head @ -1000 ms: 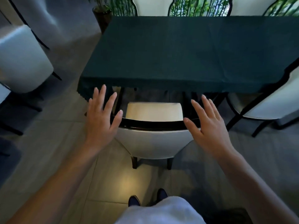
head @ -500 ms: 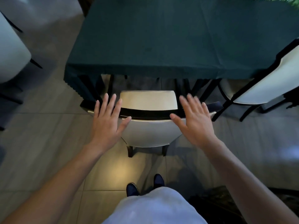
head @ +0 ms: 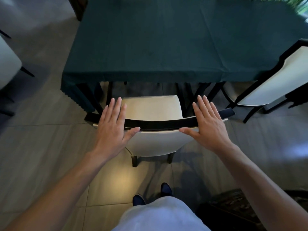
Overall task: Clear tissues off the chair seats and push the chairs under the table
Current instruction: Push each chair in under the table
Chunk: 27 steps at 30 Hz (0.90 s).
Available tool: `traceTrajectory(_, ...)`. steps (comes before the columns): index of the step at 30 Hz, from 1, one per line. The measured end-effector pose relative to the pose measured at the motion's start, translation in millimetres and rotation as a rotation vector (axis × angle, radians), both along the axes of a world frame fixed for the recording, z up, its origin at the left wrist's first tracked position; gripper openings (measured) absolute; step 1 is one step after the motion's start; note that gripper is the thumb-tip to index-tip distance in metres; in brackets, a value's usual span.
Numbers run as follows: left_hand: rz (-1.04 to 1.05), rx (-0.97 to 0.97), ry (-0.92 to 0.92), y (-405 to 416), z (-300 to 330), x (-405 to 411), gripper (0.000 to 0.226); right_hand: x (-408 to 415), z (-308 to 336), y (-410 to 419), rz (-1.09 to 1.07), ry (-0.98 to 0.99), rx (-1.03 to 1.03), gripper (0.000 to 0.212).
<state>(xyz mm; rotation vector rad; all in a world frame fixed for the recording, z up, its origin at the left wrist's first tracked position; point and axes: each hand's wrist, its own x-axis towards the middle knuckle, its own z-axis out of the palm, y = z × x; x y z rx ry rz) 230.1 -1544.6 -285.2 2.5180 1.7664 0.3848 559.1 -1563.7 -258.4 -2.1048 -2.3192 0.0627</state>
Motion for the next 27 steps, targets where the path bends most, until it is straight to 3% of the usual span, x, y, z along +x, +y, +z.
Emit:
traceTrajectory(13,-0.074,-0.055,0.074,47,1,-55,0.1,-55,-2,14,-0.082,0.026,0.029,0.109)
traceTrajectory(27,-0.083,0.019,0.025,138,30,-55,0.102,-60,19,98,-0.224,0.064,0.133,0.128)
